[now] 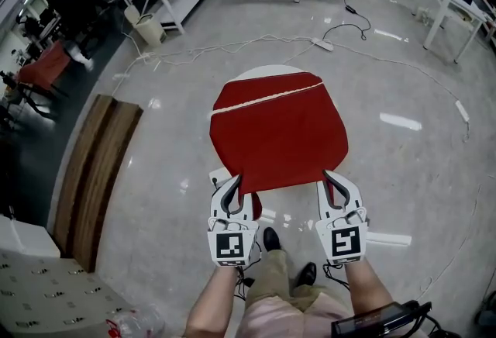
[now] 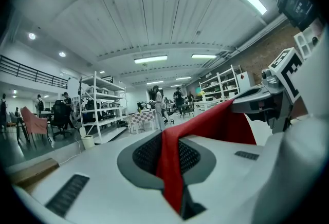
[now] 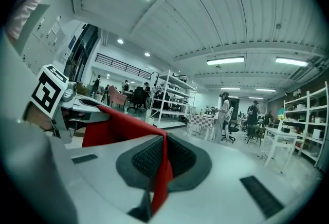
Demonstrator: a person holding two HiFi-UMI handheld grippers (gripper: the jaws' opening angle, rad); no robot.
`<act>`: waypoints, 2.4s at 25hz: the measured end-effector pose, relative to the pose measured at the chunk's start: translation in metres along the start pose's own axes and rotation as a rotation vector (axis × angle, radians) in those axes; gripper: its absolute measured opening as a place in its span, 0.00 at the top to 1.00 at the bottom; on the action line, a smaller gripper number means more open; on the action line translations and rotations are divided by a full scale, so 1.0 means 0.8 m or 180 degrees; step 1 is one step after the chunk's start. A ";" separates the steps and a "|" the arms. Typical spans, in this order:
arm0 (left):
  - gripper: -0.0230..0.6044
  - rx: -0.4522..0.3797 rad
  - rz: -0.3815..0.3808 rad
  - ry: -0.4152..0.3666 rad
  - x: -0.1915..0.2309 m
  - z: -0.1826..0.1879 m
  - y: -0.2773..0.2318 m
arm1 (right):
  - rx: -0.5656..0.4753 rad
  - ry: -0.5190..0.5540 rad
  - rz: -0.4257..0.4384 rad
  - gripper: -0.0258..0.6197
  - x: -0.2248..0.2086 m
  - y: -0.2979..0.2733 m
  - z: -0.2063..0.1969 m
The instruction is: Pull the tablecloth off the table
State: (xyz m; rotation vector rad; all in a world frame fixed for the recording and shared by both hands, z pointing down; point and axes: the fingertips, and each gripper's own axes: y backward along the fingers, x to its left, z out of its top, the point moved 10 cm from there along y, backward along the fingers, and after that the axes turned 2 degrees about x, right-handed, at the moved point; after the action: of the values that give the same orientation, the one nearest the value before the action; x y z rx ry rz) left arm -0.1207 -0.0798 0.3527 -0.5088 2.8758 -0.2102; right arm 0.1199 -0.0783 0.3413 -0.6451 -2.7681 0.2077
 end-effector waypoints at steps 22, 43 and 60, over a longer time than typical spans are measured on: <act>0.89 -0.0137 0.0083 0.0051 -0.046 0.021 0.063 | -0.0162 0.0069 -0.0022 0.92 0.001 0.075 0.009; 0.89 -0.0261 0.0097 0.0049 -0.074 0.048 0.119 | -0.0287 0.0072 -0.0090 0.92 0.009 0.141 0.029; 0.89 -0.0391 0.0179 0.0035 -0.105 0.071 0.164 | -0.0512 0.0001 -0.0136 0.92 0.008 0.193 0.043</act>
State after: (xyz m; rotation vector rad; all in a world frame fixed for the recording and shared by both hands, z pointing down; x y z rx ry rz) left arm -0.0728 0.0662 0.2896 -0.4486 2.9223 -0.0273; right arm 0.1672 0.0595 0.2785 -0.6234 -2.8156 -0.0248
